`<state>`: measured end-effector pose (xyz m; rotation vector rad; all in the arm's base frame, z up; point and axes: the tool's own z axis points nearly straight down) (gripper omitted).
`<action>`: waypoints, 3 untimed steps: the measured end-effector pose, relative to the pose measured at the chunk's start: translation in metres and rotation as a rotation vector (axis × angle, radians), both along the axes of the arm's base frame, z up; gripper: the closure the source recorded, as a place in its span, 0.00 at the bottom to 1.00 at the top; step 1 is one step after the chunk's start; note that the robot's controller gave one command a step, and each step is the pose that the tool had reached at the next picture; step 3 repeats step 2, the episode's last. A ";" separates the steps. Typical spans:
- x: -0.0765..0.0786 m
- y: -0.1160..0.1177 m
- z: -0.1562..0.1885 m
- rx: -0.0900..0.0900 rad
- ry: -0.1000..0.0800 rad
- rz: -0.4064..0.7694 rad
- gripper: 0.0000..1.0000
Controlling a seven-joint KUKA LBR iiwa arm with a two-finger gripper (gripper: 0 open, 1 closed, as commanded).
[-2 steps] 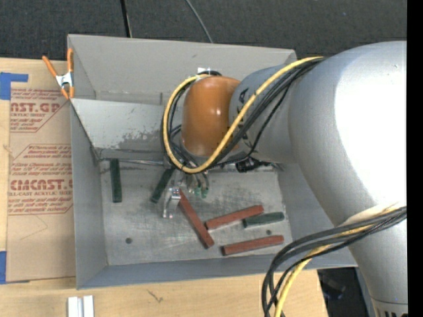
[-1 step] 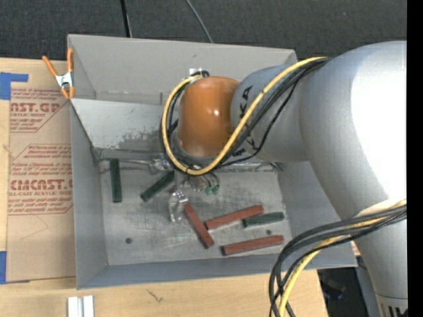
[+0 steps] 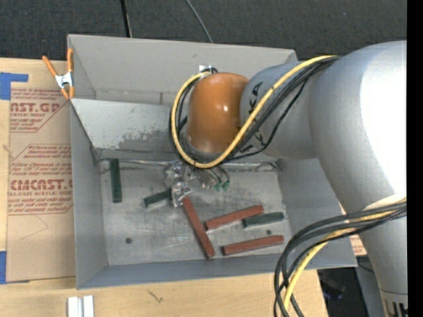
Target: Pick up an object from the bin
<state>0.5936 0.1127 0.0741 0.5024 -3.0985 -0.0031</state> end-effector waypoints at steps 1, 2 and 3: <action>0.000 0.000 0.000 0.000 -0.001 0.000 1.00; -0.005 0.008 0.150 0.000 -0.006 -0.009 1.00; -0.005 0.008 0.150 0.000 -0.006 -0.009 1.00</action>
Offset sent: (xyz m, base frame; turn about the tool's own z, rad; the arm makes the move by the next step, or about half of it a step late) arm -0.0056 0.0081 0.1504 0.0086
